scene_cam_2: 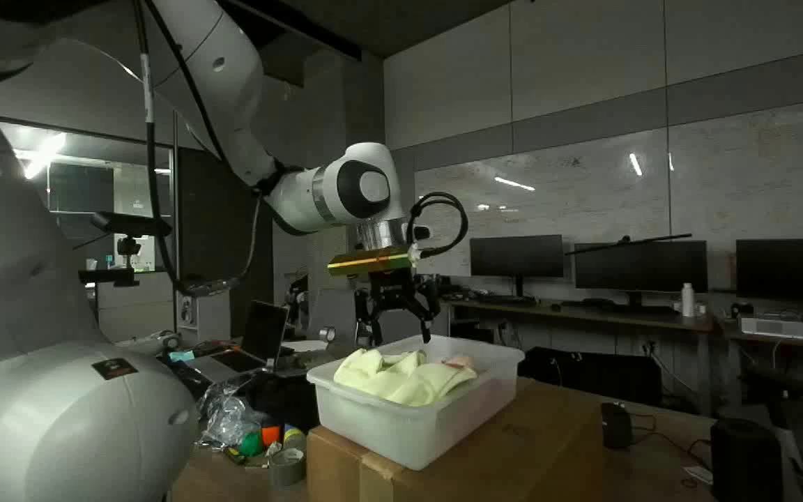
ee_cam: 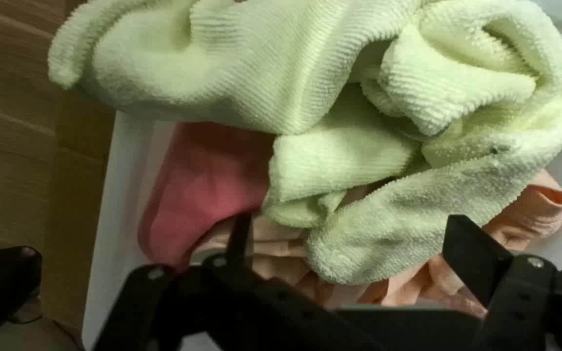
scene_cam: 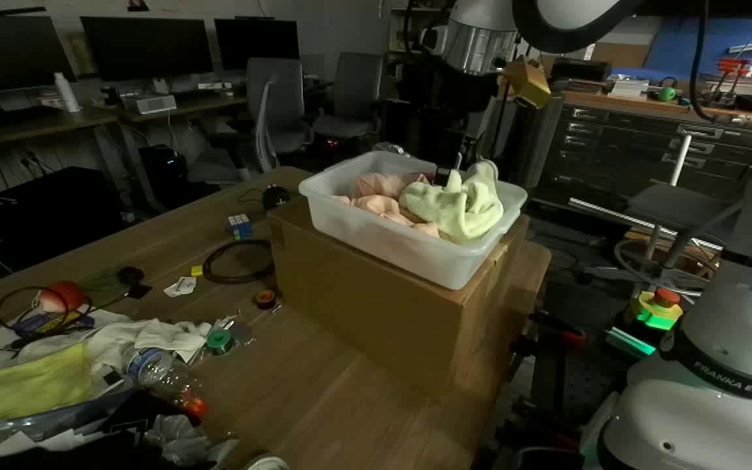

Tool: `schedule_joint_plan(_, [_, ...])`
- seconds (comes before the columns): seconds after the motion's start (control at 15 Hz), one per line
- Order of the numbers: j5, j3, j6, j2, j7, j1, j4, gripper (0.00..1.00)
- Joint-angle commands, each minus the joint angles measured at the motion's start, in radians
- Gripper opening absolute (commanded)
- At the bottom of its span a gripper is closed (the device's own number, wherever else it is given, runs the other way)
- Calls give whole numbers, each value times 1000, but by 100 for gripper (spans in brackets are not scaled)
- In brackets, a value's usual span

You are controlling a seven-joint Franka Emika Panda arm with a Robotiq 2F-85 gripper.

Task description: Remove the yellow towel and peach t-shirt from the white storage bin and place them on the table

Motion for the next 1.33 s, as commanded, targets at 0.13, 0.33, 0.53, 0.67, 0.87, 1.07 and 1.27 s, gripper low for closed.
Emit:
schedule_joint_plan(0.13, [1,-2,-4,-1,1,3,10,100])
schedule_joint_plan(0.33, [12,-3,-27,8,3,6,14,100])
schedule_joint_plan(0.53, [34,-6,-75,28,-4,15,27,100])
schedule_joint_plan(0.67, [50,-9,-109,34,-8,19,34,100])
schedule_joint_plan(0.87, [81,-13,-137,54,-21,24,46,100])
schedule_joint_plan(1.07, [91,-14,-133,82,-19,20,54,100])
schedule_joint_plan(1.27, [77,-8,-113,139,7,9,67,100])
